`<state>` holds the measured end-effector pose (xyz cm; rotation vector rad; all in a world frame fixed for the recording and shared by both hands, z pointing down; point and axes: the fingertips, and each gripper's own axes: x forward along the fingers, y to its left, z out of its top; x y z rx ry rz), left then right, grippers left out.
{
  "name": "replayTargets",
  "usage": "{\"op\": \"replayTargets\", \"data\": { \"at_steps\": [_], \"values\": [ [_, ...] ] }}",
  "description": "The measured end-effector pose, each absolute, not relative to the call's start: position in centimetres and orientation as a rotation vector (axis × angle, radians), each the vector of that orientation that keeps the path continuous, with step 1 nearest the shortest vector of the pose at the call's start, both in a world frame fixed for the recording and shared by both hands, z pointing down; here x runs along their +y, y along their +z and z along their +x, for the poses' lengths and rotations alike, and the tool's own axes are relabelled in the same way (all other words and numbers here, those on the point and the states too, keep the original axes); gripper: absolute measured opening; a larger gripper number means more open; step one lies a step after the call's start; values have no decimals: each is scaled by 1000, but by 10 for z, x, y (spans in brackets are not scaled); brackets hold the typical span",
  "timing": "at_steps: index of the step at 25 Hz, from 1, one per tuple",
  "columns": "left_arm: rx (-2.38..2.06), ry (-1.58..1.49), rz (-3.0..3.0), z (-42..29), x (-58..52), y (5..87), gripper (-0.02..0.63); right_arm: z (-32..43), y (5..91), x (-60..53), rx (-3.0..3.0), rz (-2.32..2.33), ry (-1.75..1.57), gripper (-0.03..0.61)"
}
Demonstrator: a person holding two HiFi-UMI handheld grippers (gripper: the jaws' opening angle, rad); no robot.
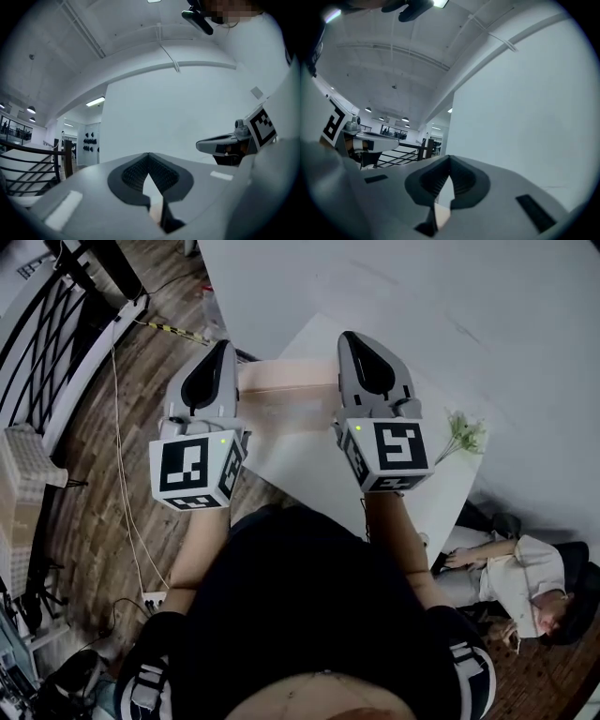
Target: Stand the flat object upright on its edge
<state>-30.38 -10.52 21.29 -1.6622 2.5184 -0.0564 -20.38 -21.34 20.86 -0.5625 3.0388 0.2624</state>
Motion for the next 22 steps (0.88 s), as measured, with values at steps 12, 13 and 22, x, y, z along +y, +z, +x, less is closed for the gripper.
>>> {"op": "replayTargets", "data": {
  "at_steps": [12,13,22],
  "values": [
    [2593,-197,-1683,-271,-82,300,11,-176,297,-188,3135,-615,211,12],
    [2597,-206,-1690,-270,-82,306,11,-175,305,-187,3148,-614,186,12],
    [2611,-209,-1695,-269,-78,317,11,-175,313,-182,3155,-619,197,12]
  ]
}}
